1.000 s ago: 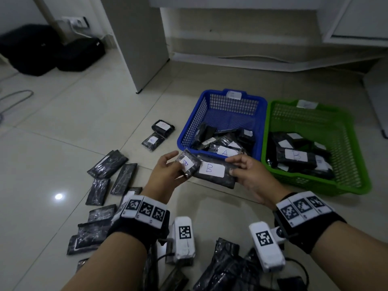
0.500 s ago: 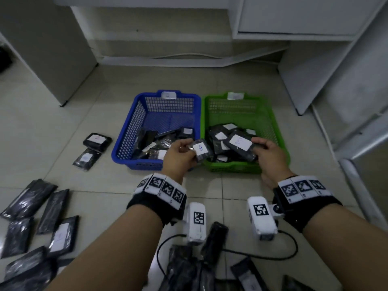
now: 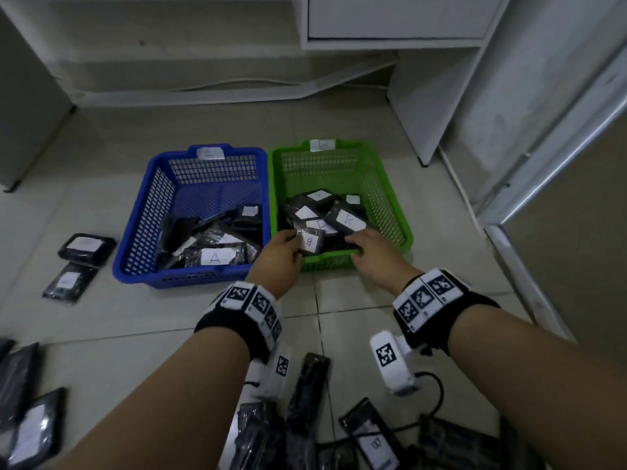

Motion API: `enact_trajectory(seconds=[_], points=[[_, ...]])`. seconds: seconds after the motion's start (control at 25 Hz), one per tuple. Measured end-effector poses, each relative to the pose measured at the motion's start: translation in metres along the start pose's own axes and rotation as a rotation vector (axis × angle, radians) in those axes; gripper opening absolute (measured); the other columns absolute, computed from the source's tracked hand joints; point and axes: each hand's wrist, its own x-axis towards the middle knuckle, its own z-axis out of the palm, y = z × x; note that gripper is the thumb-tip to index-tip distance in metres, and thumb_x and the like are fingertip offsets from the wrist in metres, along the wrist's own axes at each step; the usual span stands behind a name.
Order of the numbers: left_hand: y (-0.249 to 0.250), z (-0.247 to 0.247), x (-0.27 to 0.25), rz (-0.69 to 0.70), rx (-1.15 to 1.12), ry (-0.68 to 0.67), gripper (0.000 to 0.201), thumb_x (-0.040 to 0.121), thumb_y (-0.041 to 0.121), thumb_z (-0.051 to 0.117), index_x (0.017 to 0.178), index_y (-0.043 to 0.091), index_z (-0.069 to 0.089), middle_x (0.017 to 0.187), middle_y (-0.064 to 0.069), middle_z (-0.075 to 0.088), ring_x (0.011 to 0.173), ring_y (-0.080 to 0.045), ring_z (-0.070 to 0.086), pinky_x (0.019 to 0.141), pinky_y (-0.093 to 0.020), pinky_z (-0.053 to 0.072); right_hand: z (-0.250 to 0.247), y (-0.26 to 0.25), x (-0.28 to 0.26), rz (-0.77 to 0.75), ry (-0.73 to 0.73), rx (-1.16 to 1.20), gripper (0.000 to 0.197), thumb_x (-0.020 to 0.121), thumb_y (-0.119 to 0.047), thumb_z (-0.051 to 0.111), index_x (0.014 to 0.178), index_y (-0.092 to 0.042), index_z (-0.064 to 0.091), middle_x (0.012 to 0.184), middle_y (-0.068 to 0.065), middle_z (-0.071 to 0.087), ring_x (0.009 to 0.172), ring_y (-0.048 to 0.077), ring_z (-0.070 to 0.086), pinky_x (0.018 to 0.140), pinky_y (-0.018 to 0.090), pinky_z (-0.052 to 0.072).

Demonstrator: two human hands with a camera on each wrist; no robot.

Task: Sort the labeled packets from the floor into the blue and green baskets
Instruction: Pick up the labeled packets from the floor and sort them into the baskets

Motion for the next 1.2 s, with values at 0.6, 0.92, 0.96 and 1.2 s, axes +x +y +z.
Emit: enact_trajectory(seconds=[0.6,0.92,0.96,1.2], points=[[-0.025,-0.061,-0.077,0.353,0.179,-0.561,0.022,0.09,0.014,0.055,0.107,0.021,0.068,0.113,-0.001,0.058,0.105,-0.018,0.056,0.086,-0.026,0.042,0.018,-0.064,-0.106,0.126,0.02,0.178,0.028,0.088,-0.01,0.058,0.112,-0.02,0.066,0.122,0.006,0.054,0.113,0.021,0.054,0.091,0.021,0.038],[-0.027,-0.017,-0.124,0.199,0.21,-0.754,0.021,0.085,0.016,0.061,0.102,0.022,0.071,0.115,-0.002,0.065,0.106,-0.02,0.058,0.093,-0.028,0.046,0.078,-0.057,-0.167,-0.145,-0.383,-0.133,0.053,0.085,-0.004,0.044,0.137,-0.014,0.051,0.145,0.014,0.04,0.134,0.028,0.036,0.11,0.035,0.031],[-0.029,-0.012,-0.127,0.175,0.199,-0.754,0.021,0.083,0.02,0.065,0.103,0.023,0.07,0.114,-0.001,0.065,0.105,-0.019,0.058,0.092,-0.028,0.047,0.09,-0.049,-0.166,-0.202,-0.411,-0.22,0.058,0.085,-0.002,0.043,0.141,-0.017,0.045,0.152,0.011,0.031,0.14,0.027,0.028,0.112,0.039,0.03],[-0.058,0.019,-0.185,0.137,0.195,-0.722,0.053,0.065,0.035,0.082,0.111,0.021,0.06,0.113,-0.005,0.052,0.105,-0.023,0.053,0.09,-0.031,0.045,0.116,-0.029,-0.161,-0.423,-0.241,-0.512,0.05,0.082,0.001,0.054,0.128,-0.019,0.051,0.136,0.003,0.047,0.116,0.027,0.039,0.082,0.04,0.049]])
